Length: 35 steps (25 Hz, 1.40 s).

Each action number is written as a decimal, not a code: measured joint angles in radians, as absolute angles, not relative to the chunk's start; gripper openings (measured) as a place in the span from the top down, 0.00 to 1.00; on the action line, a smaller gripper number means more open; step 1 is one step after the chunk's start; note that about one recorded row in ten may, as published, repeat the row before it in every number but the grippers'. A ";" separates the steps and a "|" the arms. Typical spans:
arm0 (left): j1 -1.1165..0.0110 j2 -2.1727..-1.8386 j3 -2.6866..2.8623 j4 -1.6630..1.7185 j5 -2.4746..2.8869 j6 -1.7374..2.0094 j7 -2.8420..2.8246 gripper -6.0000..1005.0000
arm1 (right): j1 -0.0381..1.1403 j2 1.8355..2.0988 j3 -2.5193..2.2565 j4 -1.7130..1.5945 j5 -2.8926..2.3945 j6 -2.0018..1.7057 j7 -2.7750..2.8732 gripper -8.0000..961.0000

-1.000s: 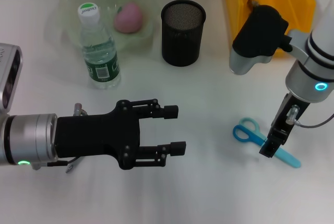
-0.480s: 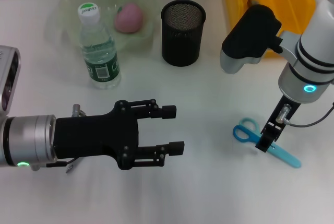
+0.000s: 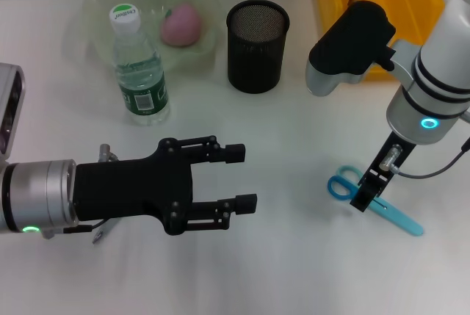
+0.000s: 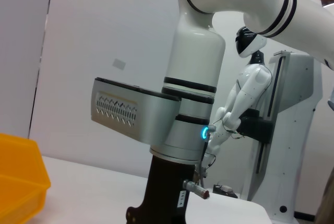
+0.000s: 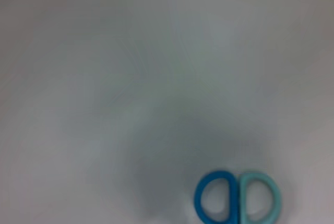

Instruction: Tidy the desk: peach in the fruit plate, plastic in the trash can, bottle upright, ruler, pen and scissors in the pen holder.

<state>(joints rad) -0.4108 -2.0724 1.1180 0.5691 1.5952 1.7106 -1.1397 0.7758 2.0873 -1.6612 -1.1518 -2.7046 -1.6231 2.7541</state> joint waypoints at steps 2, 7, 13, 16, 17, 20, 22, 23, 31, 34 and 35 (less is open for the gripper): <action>-0.411 -2.072 1.117 0.569 1.595 1.706 -1.140 0.29 | 0.774 2.088 -1.660 -1.152 -2.695 -1.623 2.758 0.20; -0.413 -2.072 1.117 0.566 1.589 1.700 -1.140 0.29 | 0.768 2.088 -1.670 -1.152 -2.687 -1.616 2.777 0.20; -0.417 -2.071 1.117 0.562 1.585 1.691 -1.140 0.29 | 0.768 2.088 -1.683 -1.151 -2.688 -1.622 2.785 0.20; -0.419 -2.071 1.117 0.561 1.584 1.685 -1.140 0.29 | 0.767 2.088 -1.689 -1.151 -2.690 -1.623 2.788 0.20; -0.419 -2.071 1.117 0.560 1.584 1.683 -1.140 0.29 | 0.767 2.088 -1.689 -1.152 -2.691 -1.623 2.788 0.20; -0.422 -2.071 1.117 0.560 1.584 1.679 -1.140 0.29 | 0.767 2.087 -1.689 -1.150 -2.691 -1.623 2.788 0.20; -0.424 -2.071 1.117 0.560 1.583 1.679 -1.140 0.29 | 0.767 2.087 -1.691 -1.147 -2.694 -1.623 2.788 0.20; -0.425 -2.071 1.117 0.560 1.583 1.679 -1.140 0.29 | 0.767 2.086 -1.694 -1.147 -2.698 -1.622 2.789 0.20; -0.426 -2.071 1.117 0.560 1.583 1.668 -1.140 0.29 | 0.766 2.087 -1.700 -1.152 -2.705 -1.615 2.796 0.20; -0.428 -2.071 1.117 0.560 1.583 1.663 -1.140 0.29 | 0.765 2.087 -1.700 -1.149 -2.706 -1.611 2.796 0.20; -0.429 -2.071 1.117 0.560 1.583 1.662 -1.140 0.29 | 0.765 2.087 -1.700 -1.148 -2.707 -1.609 2.796 0.20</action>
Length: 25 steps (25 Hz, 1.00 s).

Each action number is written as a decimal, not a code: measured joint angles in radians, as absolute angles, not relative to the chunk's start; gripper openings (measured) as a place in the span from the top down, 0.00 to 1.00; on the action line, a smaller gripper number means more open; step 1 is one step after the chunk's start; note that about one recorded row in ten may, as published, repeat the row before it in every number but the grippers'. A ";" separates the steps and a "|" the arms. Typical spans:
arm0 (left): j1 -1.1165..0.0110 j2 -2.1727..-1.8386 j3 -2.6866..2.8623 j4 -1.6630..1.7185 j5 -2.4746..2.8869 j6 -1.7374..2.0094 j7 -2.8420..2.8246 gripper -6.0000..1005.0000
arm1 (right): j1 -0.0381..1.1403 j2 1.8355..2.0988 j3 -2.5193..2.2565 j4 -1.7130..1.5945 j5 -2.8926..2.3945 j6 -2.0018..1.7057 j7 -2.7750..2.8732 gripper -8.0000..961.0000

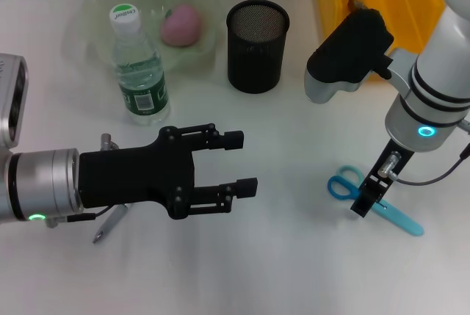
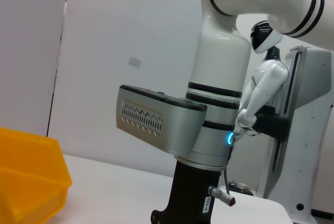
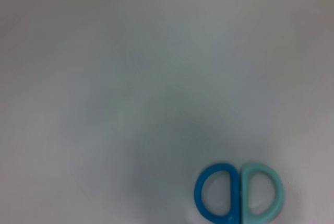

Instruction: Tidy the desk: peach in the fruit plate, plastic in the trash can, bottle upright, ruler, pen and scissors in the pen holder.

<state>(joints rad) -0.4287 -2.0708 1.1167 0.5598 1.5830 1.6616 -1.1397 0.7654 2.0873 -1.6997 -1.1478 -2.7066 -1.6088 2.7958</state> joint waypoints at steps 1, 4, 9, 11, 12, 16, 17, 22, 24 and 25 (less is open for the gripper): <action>-0.429 -2.071 1.117 0.560 1.583 1.660 -1.140 0.29 | 0.765 2.087 -1.700 -1.147 -2.707 -1.608 2.796 0.20; -0.430 -2.071 1.117 0.560 1.583 1.656 -1.139 0.29 | 0.765 2.088 -1.700 -1.146 -2.707 -1.604 2.795 0.21; -0.431 -2.071 1.117 0.560 1.583 1.653 -1.133 0.29 | 0.765 2.088 -1.709 -1.145 -2.705 -1.599 2.793 0.21; -0.431 -2.072 1.117 0.560 1.583 1.653 -1.130 0.29 | 0.765 2.088 -1.717 -1.145 -2.704 -1.599 2.793 0.21; -0.431 -2.072 1.117 0.560 1.583 1.653 -1.130 0.29 | 0.765 2.088 -1.723 -1.145 -2.704 -1.598 2.793 0.21; -0.431 -2.072 1.117 0.560 1.583 1.653 -1.129 0.29 | 0.765 2.088 -1.736 -1.145 -2.702 -1.598 2.794 0.21; -0.431 -2.072 1.117 0.560 1.582 1.653 -1.129 0.29 | 0.765 2.088 -1.736 -1.145 -2.702 -1.598 2.794 0.21; -0.431 -2.072 1.117 0.560 1.576 1.653 -1.129 0.29 | 0.759 2.088 -1.736 -1.151 -2.701 -1.598 2.795 0.21; -0.430 -2.072 1.117 0.560 1.576 1.653 -1.129 0.29 | 0.757 2.088 -1.736 -1.152 -2.701 -1.597 2.795 0.21; -0.429 -2.072 1.117 0.560 1.576 1.653 -1.129 0.29 | 0.757 2.088 -1.736 -1.152 -2.701 -1.596 2.796 0.21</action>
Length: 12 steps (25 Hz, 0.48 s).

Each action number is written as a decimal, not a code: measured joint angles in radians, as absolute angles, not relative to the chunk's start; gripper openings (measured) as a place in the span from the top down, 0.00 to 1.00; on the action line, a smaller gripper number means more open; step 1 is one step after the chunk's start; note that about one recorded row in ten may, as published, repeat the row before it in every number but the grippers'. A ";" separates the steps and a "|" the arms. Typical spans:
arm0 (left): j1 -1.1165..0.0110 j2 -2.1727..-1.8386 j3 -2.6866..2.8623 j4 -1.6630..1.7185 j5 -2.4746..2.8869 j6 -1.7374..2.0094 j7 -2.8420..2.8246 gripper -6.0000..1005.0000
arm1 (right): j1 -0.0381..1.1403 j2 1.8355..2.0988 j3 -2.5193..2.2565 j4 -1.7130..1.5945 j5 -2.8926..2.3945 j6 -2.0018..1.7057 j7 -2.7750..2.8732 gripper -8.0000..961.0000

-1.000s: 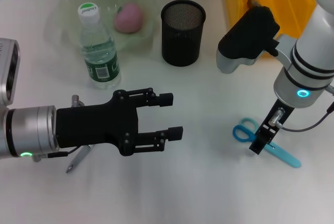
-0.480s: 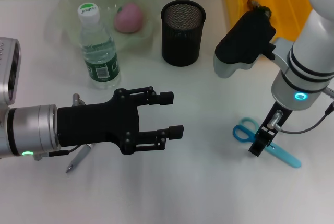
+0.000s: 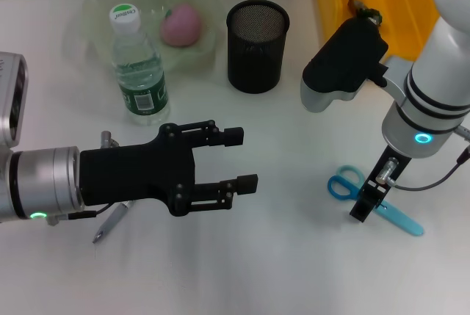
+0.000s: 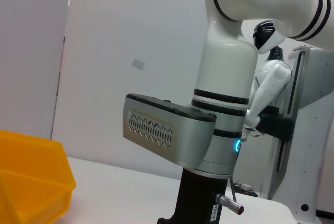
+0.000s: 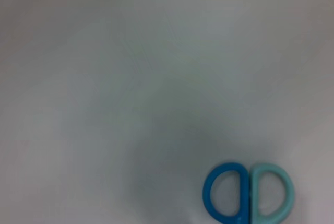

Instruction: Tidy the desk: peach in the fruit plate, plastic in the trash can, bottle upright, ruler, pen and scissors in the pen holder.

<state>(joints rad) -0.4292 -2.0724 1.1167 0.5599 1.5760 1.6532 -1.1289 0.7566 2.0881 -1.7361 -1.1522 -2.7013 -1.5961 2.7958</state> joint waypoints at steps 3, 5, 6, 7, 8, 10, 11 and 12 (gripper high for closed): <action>-0.427 -2.072 1.117 0.560 1.575 1.654 -1.129 0.29 | 0.754 2.088 -1.736 -1.153 -2.701 -1.594 2.800 0.21; -0.427 -2.072 1.117 0.560 1.574 1.654 -1.129 0.29 | 0.753 2.089 -1.737 -1.153 -2.701 -1.593 2.801 0.21; -0.427 -2.072 1.117 0.560 1.574 1.654 -1.129 0.29 | 0.753 2.089 -1.737 -1.153 -2.701 -1.592 2.801 0.23; -0.426 -2.072 1.117 0.560 1.574 1.654 -1.129 0.29 | 0.753 2.089 -1.737 -1.153 -2.701 -1.593 2.801 0.25; -0.426 -2.072 1.117 0.560 1.574 1.654 -1.129 0.29 | 0.753 2.089 -1.738 -1.153 -2.701 -1.593 2.801 0.27; -0.426 -2.072 1.117 0.560 1.573 1.654 -1.129 0.29 | 0.753 2.089 -1.738 -1.154 -2.701 -1.596 2.801 0.31; -0.426 -2.072 1.117 0.560 1.573 1.654 -1.129 0.29 | 0.753 2.089 -1.738 -1.154 -2.701 -1.597 2.801 0.34; -0.426 -2.072 1.117 0.560 1.572 1.654 -1.129 0.29 | 0.753 2.089 -1.738 -1.154 -2.699 -1.597 2.801 0.36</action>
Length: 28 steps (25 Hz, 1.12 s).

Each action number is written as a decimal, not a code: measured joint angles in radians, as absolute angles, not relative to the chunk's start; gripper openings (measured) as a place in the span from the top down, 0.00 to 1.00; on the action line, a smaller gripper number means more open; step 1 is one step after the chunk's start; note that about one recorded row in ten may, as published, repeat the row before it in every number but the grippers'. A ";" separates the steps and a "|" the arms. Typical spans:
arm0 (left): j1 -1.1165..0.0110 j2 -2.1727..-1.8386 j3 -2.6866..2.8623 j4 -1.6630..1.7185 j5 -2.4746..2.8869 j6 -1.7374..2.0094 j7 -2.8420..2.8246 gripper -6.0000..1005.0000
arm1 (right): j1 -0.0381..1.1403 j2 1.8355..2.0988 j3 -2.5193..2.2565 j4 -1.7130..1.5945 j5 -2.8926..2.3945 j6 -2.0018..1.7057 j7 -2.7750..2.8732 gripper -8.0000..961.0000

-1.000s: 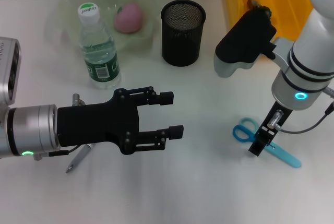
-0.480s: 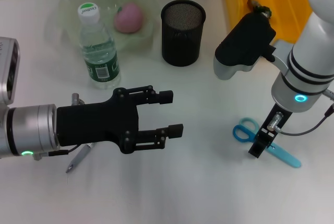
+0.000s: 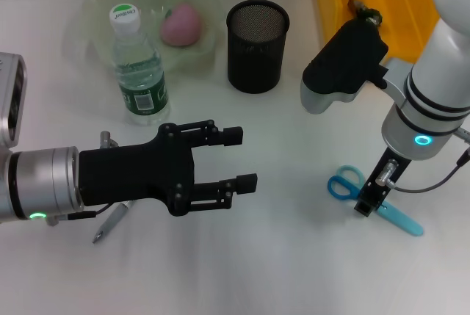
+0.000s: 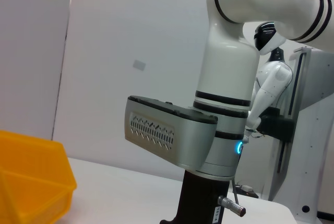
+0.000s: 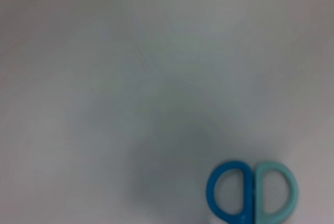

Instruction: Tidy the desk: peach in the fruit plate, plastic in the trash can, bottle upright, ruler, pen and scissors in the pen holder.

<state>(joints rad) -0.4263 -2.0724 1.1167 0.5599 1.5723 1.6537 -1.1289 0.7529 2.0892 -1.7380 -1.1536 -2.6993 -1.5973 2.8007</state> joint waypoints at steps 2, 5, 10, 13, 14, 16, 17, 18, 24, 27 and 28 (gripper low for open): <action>-0.426 -2.072 1.117 0.560 1.572 1.654 -1.129 0.29 | 0.753 2.089 -1.738 -1.154 -2.696 -1.598 2.801 0.42; -0.426 -2.072 1.117 0.560 1.572 1.654 -1.129 0.29 | 0.753 2.089 -1.738 -1.154 -2.694 -1.599 2.800 0.49; -0.428 -2.072 1.117 0.560 1.572 1.654 -1.129 0.29 | 0.752 2.089 -1.740 -1.148 -2.693 -1.600 2.799 0.55; -0.428 -2.072 1.117 0.560 1.572 1.654 -1.129 0.29 | 0.752 2.089 -1.741 -1.147 -2.692 -1.600 2.799 0.55; -0.428 -2.072 1.117 0.560 1.572 1.654 -1.129 0.29 | 0.752 2.089 -1.741 -1.147 -2.692 -1.600 2.799 0.55; -0.429 -2.072 1.117 0.560 1.572 1.654 -1.129 0.29 | 0.752 2.089 -1.746 -1.147 -2.692 -1.600 2.799 0.54; -0.429 -2.072 1.117 0.560 1.572 1.654 -1.129 0.29 | 0.752 2.089 -1.751 -1.146 -2.692 -1.600 2.799 0.54; -0.430 -2.072 1.117 0.560 1.572 1.654 -1.129 0.29 | 0.752 2.089 -1.759 -1.146 -2.692 -1.600 2.799 0.54; -0.431 -2.072 1.117 0.560 1.572 1.654 -1.129 0.29 | 0.747 2.089 -1.761 -1.155 -2.692 -1.597 2.799 0.66; -0.431 -2.072 1.115 0.560 1.572 1.654 -1.129 0.29 | 0.746 2.089 -1.761 -1.155 -2.692 -1.595 2.798 0.70; -0.431 -2.072 1.112 0.560 1.572 1.654 -1.129 0.29 | 0.745 2.089 -1.761 -1.155 -2.692 -1.594 2.797 0.71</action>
<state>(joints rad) -0.4311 -2.0715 1.1120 0.5599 1.5721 1.6536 -1.1289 0.7455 2.0892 -1.7607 -1.1553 -2.6920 -1.5940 2.7967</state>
